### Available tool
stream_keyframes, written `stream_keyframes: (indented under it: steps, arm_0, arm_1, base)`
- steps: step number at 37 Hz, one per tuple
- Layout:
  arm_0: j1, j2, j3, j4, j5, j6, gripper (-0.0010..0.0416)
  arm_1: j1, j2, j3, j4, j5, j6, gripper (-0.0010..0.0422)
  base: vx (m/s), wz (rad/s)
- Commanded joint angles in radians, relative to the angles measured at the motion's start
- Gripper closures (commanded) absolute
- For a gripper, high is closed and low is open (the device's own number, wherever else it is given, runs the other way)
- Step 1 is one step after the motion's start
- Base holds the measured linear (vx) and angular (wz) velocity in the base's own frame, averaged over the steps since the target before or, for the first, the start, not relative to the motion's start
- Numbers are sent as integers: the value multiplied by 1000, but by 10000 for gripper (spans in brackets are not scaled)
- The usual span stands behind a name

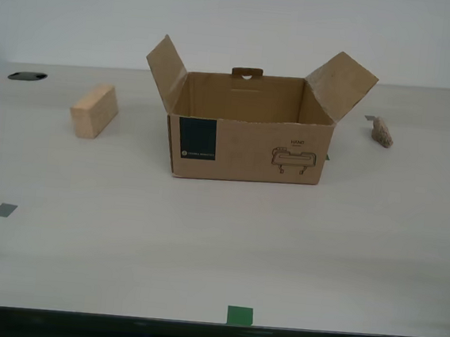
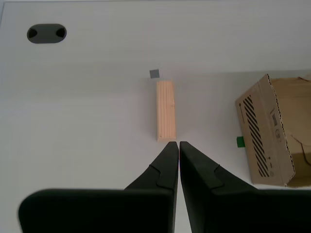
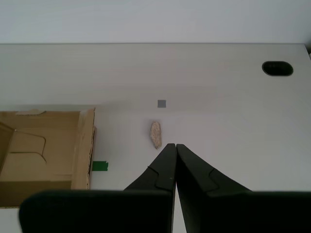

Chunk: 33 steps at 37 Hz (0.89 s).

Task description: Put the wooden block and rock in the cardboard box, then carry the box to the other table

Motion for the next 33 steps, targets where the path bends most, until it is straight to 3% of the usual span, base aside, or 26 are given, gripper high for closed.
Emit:
stream_keyframes:
  steps: [1, 14, 18, 23, 33]
  arm_0:
    - [1, 43, 74, -70, -1, 1, 406]
    - [1, 201, 294, -284, -1, -19, 406]
    - [2, 241, 329, -301, -1, -26, 406]
    - [1, 280, 346, -299, -1, -29, 406]
    - [2, 325, 348, -292, -1, -35, 406]
  arm_1:
    - [0, 31, 39, -49, 5, 17, 412]
    - [-4, 130, 159, -160, 5, 50, 412]
    - [-5, 155, 186, -161, 10, 51, 412]
    - [-5, 183, 214, -162, 57, 51, 412]
    - [-12, 260, 270, -161, 58, 57, 412]
  base:
    - [0, 0]
    - [0, 0]
    - [0, 0]
    - [0, 0]
    - [0, 0]
